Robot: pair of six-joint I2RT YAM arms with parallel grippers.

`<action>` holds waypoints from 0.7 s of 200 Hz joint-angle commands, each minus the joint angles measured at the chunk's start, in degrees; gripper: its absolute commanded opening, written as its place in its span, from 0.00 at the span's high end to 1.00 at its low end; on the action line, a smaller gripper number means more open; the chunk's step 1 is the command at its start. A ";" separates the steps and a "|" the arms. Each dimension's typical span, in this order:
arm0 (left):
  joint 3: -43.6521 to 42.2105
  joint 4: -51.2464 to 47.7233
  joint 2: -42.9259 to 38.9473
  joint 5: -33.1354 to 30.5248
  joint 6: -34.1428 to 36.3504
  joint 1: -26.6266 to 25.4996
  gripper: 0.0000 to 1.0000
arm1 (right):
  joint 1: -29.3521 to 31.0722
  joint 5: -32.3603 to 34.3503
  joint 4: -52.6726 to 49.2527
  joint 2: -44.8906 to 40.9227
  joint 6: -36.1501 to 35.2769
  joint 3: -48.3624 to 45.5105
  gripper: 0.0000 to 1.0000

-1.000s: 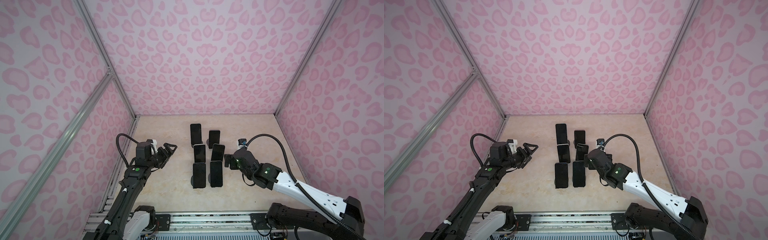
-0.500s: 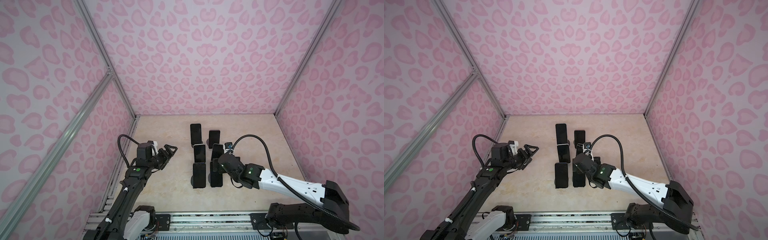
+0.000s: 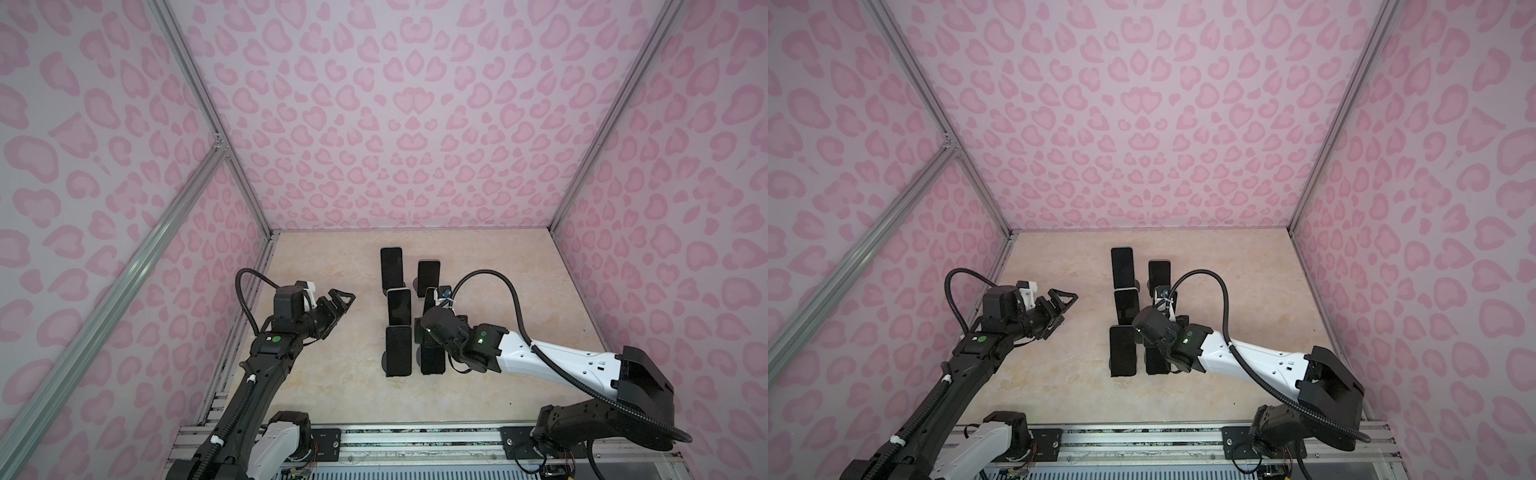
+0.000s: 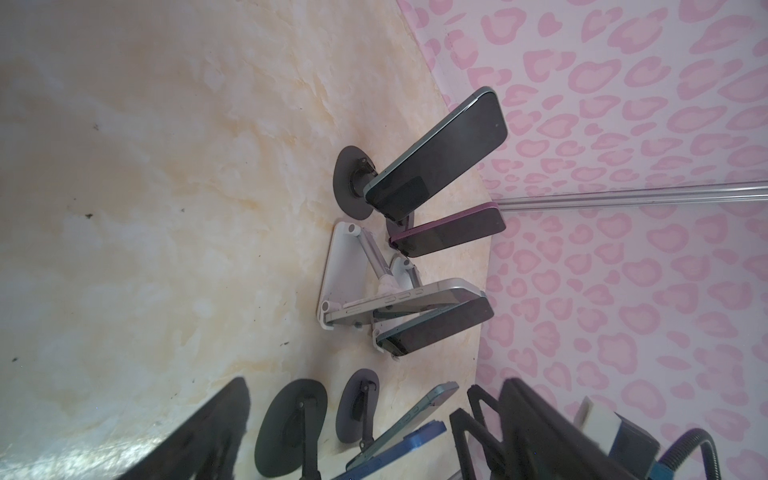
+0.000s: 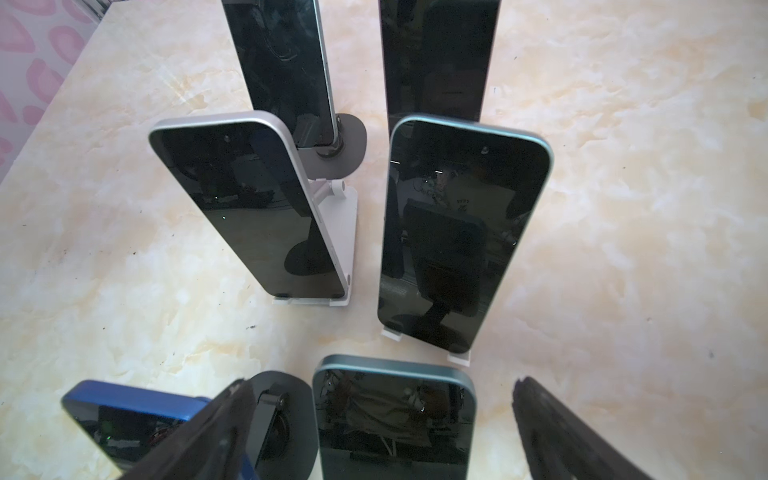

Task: Remove the phone from the phone stand
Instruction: 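Reach the right gripper toward the nearest teal-edged phone on its stand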

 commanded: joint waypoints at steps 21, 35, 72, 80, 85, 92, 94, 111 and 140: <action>0.17 -0.18 -0.90 0.26 0.56 -0.01 0.03 | 0.03 2.47 -3.26 0.61 3.36 0.56 0.00; 0.17 -0.42 -1.08 0.26 0.72 0.00 0.03 | 0.04 2.71 -2.24 0.41 3.54 -0.23 0.00; 0.07 -0.47 -1.48 0.02 0.91 0.00 0.03 | 0.05 1.58 -0.98 1.38 2.81 -0.60 0.01; 0.14 -0.50 -1.44 0.02 0.91 -0.02 0.03 | 0.03 1.17 -0.92 1.79 2.63 -0.41 0.01; 0.12 -0.57 -1.37 0.07 0.83 -0.02 0.03 | 0.06 0.89 -0.88 1.89 2.47 -0.30 0.01; 0.17 -0.56 -1.38 0.03 0.94 -0.01 0.03 | 0.06 0.65 -0.82 2.15 2.27 -0.27 0.01; 0.21 -0.57 -1.31 0.06 0.99 -0.02 0.03 | 0.08 0.50 -0.77 2.22 2.15 -0.23 0.01; 0.19 -0.53 -1.26 -0.08 1.05 -0.02 0.03 | 0.03 0.29 -0.67 2.47 2.02 -0.09 0.01; 0.31 -0.58 -1.01 -0.06 1.04 0.01 0.03 | 0.04 0.73 -0.53 3.18 2.33 -0.15 0.01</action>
